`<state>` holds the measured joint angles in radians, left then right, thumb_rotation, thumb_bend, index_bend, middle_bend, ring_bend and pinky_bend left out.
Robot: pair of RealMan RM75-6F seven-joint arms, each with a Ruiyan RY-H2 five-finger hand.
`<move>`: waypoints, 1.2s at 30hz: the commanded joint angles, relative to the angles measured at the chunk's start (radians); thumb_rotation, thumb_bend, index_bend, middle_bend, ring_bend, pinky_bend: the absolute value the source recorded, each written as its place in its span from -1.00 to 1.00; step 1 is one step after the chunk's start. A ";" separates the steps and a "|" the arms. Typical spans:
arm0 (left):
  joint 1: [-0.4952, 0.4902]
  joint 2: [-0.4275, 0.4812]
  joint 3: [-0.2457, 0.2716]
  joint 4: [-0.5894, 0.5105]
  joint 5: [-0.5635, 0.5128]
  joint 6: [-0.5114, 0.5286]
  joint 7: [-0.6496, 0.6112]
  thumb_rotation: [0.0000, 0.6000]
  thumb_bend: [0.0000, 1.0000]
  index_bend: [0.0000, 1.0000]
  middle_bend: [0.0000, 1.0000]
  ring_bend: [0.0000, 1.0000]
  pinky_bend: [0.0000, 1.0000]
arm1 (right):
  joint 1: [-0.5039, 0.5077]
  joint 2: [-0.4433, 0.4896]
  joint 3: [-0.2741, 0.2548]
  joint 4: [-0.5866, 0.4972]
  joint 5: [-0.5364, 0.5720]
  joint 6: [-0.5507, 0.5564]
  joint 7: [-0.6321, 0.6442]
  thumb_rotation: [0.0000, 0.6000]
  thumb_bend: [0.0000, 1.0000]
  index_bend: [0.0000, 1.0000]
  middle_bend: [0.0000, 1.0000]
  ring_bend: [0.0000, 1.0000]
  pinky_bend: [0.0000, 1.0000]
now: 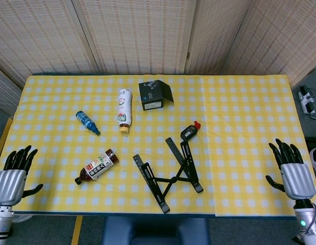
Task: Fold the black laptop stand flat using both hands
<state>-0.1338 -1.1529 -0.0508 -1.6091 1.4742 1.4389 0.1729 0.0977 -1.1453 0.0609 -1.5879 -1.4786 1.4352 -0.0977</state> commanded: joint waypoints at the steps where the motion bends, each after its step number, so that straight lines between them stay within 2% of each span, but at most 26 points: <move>1: -0.004 -0.003 -0.001 0.001 0.000 -0.003 0.002 1.00 -0.69 -0.89 -0.94 -0.97 -1.00 | 0.003 -0.001 0.001 0.002 0.004 -0.006 -0.002 1.00 -0.49 -1.00 -1.00 -1.00 -1.00; 12: -0.024 -0.015 -0.006 0.011 0.023 -0.006 -0.006 1.00 -0.69 -0.89 -0.94 -0.97 -1.00 | 0.001 0.005 0.005 0.006 0.005 0.005 -0.004 1.00 -0.49 -1.00 -1.00 -1.00 -1.00; 19: -0.070 -0.017 -0.020 0.020 0.066 -0.028 -0.040 1.00 -0.69 -0.88 -0.94 -0.97 -1.00 | -0.001 0.025 0.024 0.006 0.008 0.030 -0.001 1.00 -0.49 -1.00 -1.00 -1.00 -1.00; 24: -0.144 -0.029 -0.034 0.044 0.134 -0.068 -0.168 1.00 -0.69 -0.84 -0.94 -0.95 -1.00 | 0.011 0.051 0.053 -0.007 0.023 0.038 -0.023 1.00 -0.49 -1.00 -1.00 -1.00 -1.00; 29: -0.231 -0.046 -0.039 0.058 0.249 -0.081 -0.294 1.00 -0.69 -0.83 -0.94 -0.95 -1.00 | 0.023 0.076 0.067 -0.034 0.024 0.037 -0.042 1.00 -0.49 -1.00 -1.00 -1.00 -1.00; 36: -0.350 -0.086 -0.039 0.042 0.366 -0.120 -0.349 1.00 -0.69 -0.89 -0.94 -0.95 -1.00 | 0.032 0.080 0.067 -0.043 0.034 0.018 -0.046 1.00 -0.49 -1.00 -1.00 -1.00 -1.00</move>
<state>-0.4500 -1.2210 -0.0889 -1.5614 1.8121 1.3387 -0.1572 0.1294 -1.0648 0.1282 -1.6308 -1.4453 1.4539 -0.1443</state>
